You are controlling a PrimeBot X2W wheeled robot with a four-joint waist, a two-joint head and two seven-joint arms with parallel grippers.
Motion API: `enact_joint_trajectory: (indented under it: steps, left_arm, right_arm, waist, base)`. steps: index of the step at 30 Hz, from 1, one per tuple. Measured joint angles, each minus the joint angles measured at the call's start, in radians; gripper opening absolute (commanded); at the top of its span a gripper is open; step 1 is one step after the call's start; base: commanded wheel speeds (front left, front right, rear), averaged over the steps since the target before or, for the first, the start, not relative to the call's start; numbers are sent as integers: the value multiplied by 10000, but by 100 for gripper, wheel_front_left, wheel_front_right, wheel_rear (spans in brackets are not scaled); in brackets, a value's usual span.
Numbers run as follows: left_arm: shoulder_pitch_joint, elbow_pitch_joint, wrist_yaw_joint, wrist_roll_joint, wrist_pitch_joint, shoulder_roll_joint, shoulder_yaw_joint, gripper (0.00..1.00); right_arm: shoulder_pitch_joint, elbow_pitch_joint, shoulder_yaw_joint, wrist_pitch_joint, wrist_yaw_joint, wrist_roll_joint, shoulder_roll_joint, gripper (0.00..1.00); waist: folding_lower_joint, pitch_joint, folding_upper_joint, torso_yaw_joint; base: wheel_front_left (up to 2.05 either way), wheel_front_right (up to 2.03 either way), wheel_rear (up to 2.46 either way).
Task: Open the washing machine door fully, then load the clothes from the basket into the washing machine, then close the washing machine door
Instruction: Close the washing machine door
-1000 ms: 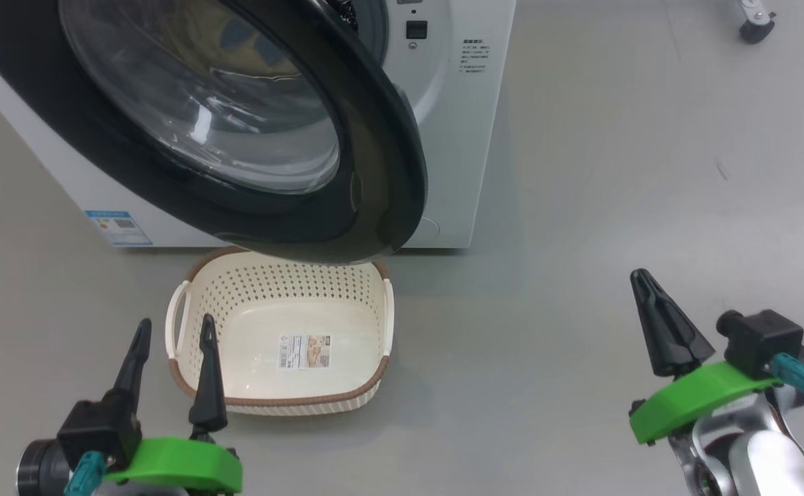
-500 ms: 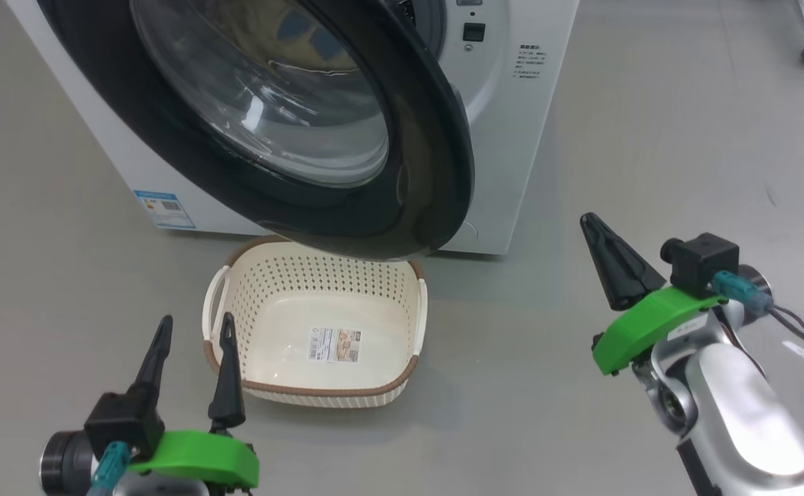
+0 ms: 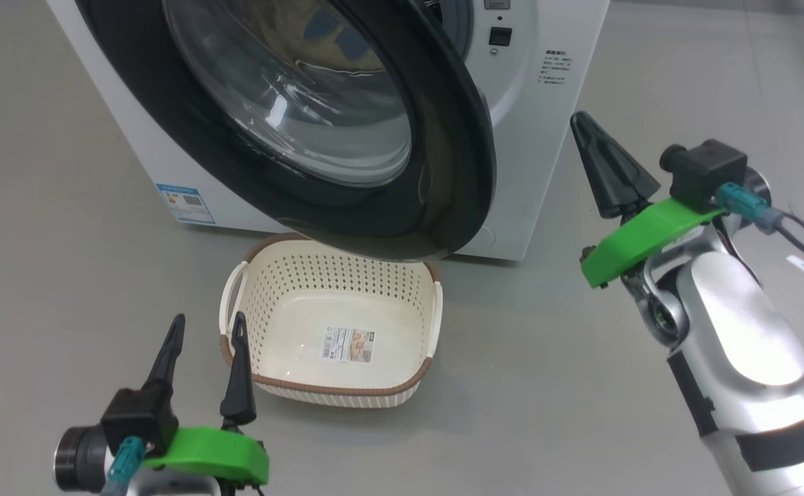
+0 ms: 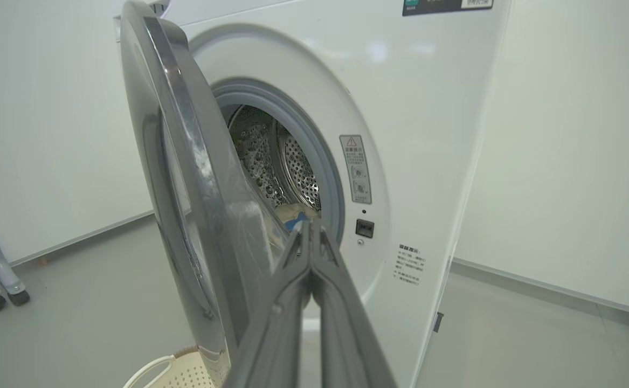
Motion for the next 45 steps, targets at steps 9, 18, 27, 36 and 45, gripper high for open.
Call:
enact_joint_trajectory:
  steps: [9, 18, 27, 36, 45]
  left_arm:
    - [-74, 69, -13, -54, -142, -23, -105, 100]
    - [-342, 128, -12, -56, -351, -205, -171, 100]
    - [-412, 211, -12, -59, -550, -224, -153, 100]
    - [-575, 238, -10, -157, -759, -332, -121, 100]
    - [-947, 487, -15, -159, -878, -554, -159, 100]
  right_arm:
    - [-1086, -1406, 1225, 180, 0, 270, 10, 0]
    - [-1236, -757, 2648, 897, 0, 715, 40, 0]
    - [-1613, 403, 2838, 849, 0, 924, -46, 0]
    - [-2383, 1064, 2681, 748, 0, 982, -251, 0]
    - [-2926, 1453, 2560, 750, 4, 1055, -550, 0]
  waist:
    - [-1, -35, 0, 259]
    - [-1, 140, 0, 698]
    - [0, 405, 0, 1083]
    - [0, 747, 0, 1231]
    - [0, 1048, 0, 1366]
  base:
    - [0, 0, 0]
    - [0, 0, 0]
    - [0, 0, 0]
    - [0, 0, 0]
    - [0, 0, 0]
